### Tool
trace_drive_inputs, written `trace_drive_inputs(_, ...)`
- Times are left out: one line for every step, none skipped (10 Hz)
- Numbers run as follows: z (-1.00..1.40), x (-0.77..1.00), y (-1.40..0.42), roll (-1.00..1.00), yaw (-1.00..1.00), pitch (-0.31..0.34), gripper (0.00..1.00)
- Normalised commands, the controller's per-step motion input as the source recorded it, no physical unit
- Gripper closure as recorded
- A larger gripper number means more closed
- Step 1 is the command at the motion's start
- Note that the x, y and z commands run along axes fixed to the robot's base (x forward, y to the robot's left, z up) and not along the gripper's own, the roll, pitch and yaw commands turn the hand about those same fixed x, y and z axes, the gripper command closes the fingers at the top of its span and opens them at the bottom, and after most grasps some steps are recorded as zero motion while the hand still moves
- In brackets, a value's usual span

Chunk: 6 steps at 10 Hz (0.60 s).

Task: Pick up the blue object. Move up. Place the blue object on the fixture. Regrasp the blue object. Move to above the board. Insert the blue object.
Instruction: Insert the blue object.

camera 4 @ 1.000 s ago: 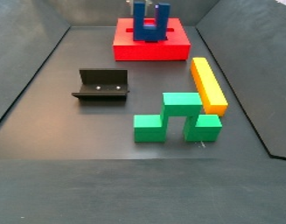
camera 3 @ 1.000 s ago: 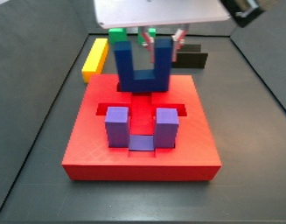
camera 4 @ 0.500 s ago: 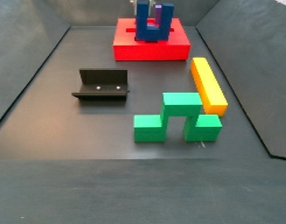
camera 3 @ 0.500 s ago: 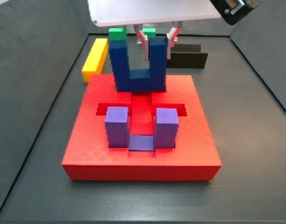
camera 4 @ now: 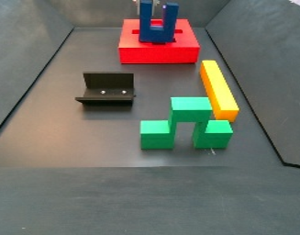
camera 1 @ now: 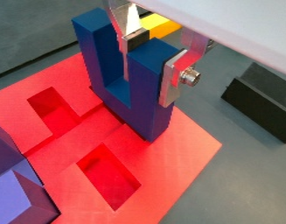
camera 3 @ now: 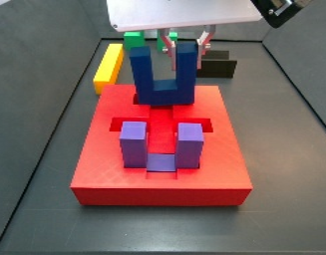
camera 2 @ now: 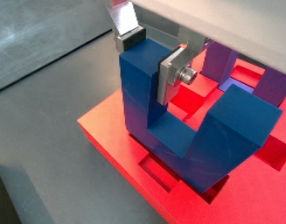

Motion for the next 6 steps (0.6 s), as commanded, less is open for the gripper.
trace_drive_inputs(-0.09,0.0,0.05,0.0,-0.16,0.0,1.0)
trace_drive_inputs(-0.06,-0.02,0.11,-0.01,-0.16,0.0,1.0)
trace_drive_inputs(0.0,-0.05,0.08,-0.06,-0.16,0.0,1.0)
trace_drive_inputs(0.0,-0.08,0.03,-0.1,-0.13,0.0,1.0)
trace_drive_inputs(0.04,-0.14,0.0,-0.13,-0.03,-0.021,1.0)
trace_drive_inputs(0.14,-0.21,0.0,-0.16,0.0,-0.069,1.0)
